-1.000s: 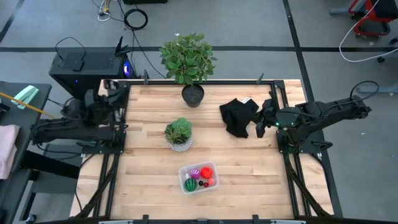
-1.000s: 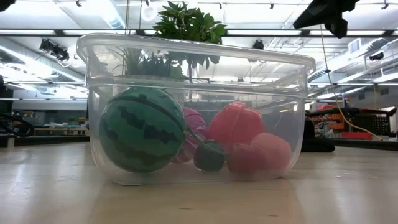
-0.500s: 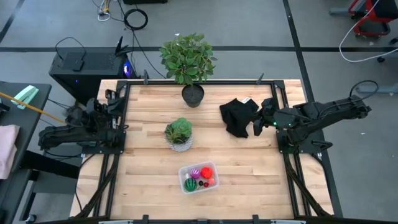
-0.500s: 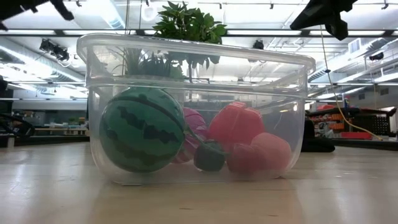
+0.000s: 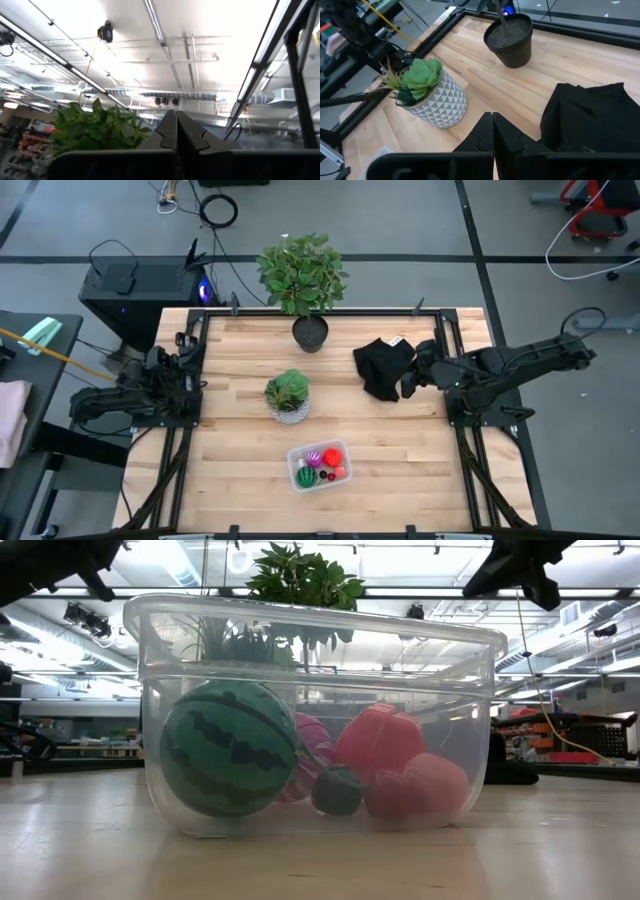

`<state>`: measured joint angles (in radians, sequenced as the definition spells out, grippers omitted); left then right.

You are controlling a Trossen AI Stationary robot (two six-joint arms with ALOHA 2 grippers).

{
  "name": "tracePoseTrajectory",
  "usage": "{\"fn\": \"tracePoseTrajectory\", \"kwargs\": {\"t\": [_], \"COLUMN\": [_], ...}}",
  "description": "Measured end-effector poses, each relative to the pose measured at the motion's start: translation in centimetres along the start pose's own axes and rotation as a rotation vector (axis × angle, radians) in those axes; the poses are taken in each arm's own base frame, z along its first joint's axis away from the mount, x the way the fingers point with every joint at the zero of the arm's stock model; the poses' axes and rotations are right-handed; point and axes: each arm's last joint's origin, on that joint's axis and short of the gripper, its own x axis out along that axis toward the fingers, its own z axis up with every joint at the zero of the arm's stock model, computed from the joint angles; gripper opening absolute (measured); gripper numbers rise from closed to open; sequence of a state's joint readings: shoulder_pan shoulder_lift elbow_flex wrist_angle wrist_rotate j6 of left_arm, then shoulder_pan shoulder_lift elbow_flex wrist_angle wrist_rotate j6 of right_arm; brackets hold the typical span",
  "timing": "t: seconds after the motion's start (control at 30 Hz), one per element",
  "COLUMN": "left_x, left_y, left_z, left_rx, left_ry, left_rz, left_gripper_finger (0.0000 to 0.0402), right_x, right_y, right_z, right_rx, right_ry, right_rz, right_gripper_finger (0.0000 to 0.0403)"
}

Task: Pick and placing Produce into tupperware
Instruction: Return to Home Position

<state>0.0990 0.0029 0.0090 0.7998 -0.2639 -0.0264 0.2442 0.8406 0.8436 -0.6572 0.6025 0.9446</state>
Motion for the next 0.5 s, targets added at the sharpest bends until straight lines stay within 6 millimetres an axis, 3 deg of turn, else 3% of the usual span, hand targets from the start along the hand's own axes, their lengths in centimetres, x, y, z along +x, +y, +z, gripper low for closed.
{"fn": "tracePoseTrajectory", "kwargs": {"t": [0.27,0.5], "left_x": [0.0,-0.5], "left_y": [0.0,0.1], "left_z": [-0.7,-3.3], "left_rx": [0.032,0.015], "left_ry": [0.067,0.335], "left_rz": [-0.011,-0.015], "left_gripper_finger": [0.0000,0.0000], "right_x": [0.6,0.4], "right_y": [0.3,0.2], "right_z": [-0.3,-0.3], "right_rx": [0.008,0.012], "right_ry": [0.015,0.017], "right_rz": [-0.019,-0.010], "right_gripper_finger": [0.0001,0.0001]}}
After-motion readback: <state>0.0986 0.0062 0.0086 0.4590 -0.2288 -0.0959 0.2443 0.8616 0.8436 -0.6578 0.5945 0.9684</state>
